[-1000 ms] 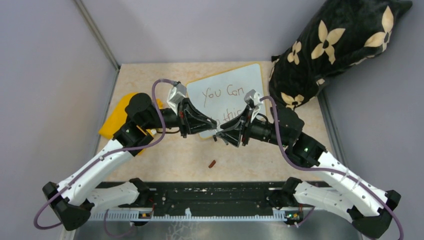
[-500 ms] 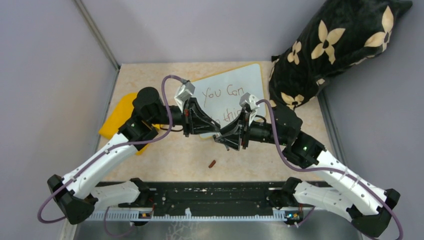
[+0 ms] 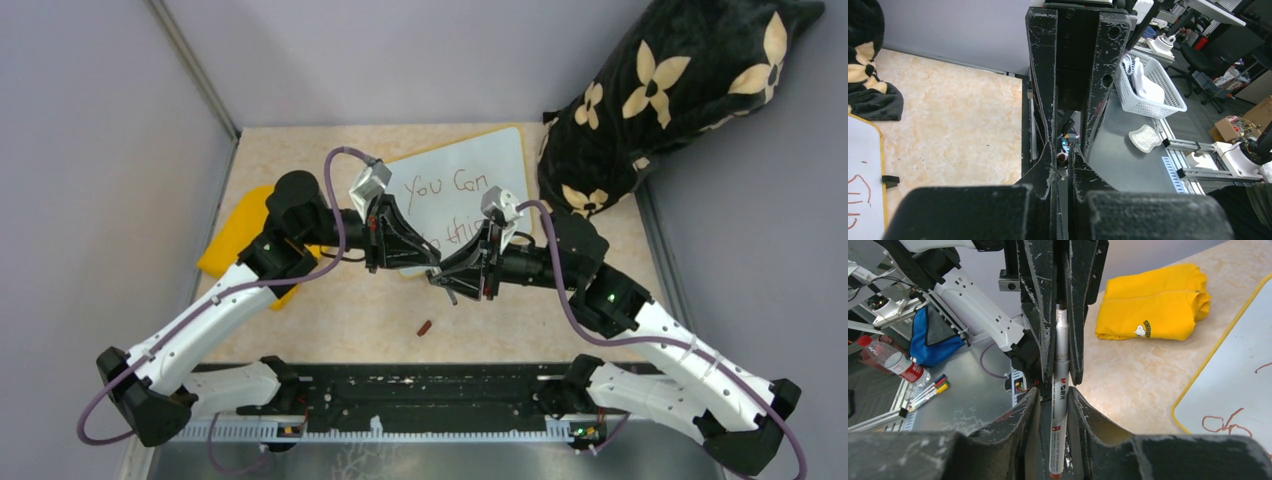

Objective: Write a sentence on the whiteboard
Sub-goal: Close the whiteboard marker at the center of the board.

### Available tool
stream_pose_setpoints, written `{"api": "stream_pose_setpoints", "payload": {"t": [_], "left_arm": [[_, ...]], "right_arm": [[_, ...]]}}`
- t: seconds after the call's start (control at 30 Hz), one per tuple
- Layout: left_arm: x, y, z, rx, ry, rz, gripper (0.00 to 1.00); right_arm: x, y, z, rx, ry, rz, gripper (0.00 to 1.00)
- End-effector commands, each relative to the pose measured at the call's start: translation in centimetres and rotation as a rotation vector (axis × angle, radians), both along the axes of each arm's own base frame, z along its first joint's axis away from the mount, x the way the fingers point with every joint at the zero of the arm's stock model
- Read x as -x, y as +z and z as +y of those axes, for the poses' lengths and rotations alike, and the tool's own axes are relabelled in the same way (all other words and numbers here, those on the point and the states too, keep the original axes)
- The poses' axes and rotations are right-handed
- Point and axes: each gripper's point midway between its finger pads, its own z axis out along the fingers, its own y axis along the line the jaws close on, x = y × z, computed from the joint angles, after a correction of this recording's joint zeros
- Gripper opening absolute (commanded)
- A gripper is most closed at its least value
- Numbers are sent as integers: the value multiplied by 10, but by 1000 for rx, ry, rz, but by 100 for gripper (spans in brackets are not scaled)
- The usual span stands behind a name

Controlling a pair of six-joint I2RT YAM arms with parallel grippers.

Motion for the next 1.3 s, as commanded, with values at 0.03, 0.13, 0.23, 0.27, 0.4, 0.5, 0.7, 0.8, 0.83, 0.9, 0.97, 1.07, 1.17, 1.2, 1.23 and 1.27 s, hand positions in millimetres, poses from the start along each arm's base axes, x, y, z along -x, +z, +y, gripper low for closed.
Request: {"api": "stream_pose_setpoints", "payload": {"t": [0.03, 0.13, 0.23, 0.27, 0.4, 0.5, 0.7, 0.8, 0.83, 0.9, 0.97, 1.07, 1.17, 1.2, 1.23, 1.27], "left_arm": [[-1, 16, 1, 36, -7, -39, 0], [0, 17, 1, 36, -12, -39, 0], [0, 17, 1, 37, -14, -39, 0], [0, 17, 1, 37, -15, -39, 0], [1, 18, 1, 40, -15, -40, 0], [1, 20, 1, 42, -15, -39, 0], [1, 19, 2, 41, -17, -38, 0], [-1, 17, 2, 46, 2, -52, 9], [-2, 18, 4, 52, 22, -65, 31], [-8, 18, 8, 64, 91, -86, 73], [-15, 18, 15, 78, 180, -114, 98], [-32, 13, 34, 86, 368, -145, 99], [-45, -5, 56, 72, 534, -156, 99], [-47, -16, 61, 50, 562, -150, 99], [-48, -36, 64, 11, 579, -132, 99], [-47, -54, 65, -33, 576, -107, 99]], "right_arm": [[9, 20, 1, -59, 44, -39, 29], [9, 18, 3, -52, 49, -30, 27], [9, 15, 4, -45, 55, -24, 25], [9, 14, 5, -41, 57, -21, 25], [7, 10, 6, -23, 55, -9, 29], [7, 7, 7, -15, 57, -3, 32], [7, 5, 7, -16, 58, -3, 6], [6, 5, 6, -29, 44, -7, 0], [5, 3, 5, -30, 35, -8, 0], [0, 1, 2, -34, -1, -13, 0], [-6, -1, -3, -32, -56, -17, 0], [-22, -9, -14, -24, -174, -18, 0], [-41, -24, -30, -5, -325, -2, 0], [-47, -32, -35, 10, -372, 13, 0], [-53, -42, -40, 25, -422, 31, 0], [-58, -50, -44, 38, -460, 50, 0]]}}
